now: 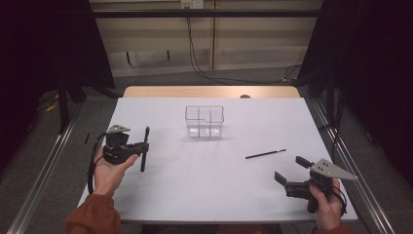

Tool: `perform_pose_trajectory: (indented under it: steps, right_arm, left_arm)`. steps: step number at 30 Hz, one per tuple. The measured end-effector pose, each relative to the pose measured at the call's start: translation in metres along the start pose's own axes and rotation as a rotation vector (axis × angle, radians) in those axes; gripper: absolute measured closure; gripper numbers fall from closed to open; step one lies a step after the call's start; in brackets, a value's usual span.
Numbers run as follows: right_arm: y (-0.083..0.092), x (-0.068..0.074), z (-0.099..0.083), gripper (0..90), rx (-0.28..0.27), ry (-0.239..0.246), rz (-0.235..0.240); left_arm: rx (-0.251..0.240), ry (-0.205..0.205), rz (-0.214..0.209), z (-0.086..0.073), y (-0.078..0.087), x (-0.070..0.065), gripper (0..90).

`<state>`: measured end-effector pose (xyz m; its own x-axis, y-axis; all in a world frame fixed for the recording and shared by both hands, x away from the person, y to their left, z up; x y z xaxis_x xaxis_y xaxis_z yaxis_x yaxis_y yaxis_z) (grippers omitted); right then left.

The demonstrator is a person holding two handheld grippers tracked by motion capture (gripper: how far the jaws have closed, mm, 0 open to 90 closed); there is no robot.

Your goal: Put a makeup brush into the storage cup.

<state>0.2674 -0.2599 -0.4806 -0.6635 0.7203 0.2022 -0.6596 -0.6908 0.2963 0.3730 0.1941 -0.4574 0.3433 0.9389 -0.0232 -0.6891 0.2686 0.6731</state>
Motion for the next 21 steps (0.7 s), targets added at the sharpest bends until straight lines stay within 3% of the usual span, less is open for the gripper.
perform_pose_trajectory:
  steps: [5, 11, 15, 17, 21]
  right_arm:
    - [0.000, 0.000, 0.000, 0.0, 0.000, 0.001, 0.000]
    - [0.000, 0.000, 0.000, 0.0, 0.002, 0.002, 0.001]
    - [0.000, 0.000, 0.000, 0.0, 0.002, 0.003, 0.001]
    - [0.000, 0.000, 0.000, 0.0, 0.005, 0.005, 0.002]
    - [-0.001, 0.000, 0.000, 0.0, 0.004, 0.004, 0.002]
  left_arm:
    - [-0.060, 0.023, -0.013, -0.001, 0.003, 0.002, 78.1]
    - [-0.091, 0.013, -0.012, -0.002, 0.005, 0.001, 78.1]
    - [-0.132, 0.060, 0.000, -0.001, 0.007, 0.004, 78.0]
    - [-0.160, 0.061, 0.012, -0.001, 0.008, 0.006, 78.0]
    - [-0.215, 0.068, -0.007, 0.001, 0.011, 0.007, 78.0]
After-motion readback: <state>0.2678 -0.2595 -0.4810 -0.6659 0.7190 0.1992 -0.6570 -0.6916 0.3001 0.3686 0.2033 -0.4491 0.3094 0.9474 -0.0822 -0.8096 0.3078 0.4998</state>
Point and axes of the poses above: each handheld gripper's, and its own axes: y roughly backward along the jaws, z roughly out of its top, x roughly to its left, the point moved 8 cm from there along -y, roughly forward along the jaws, and after that the axes turned 15 degrees about z, right-handed, at the moved point
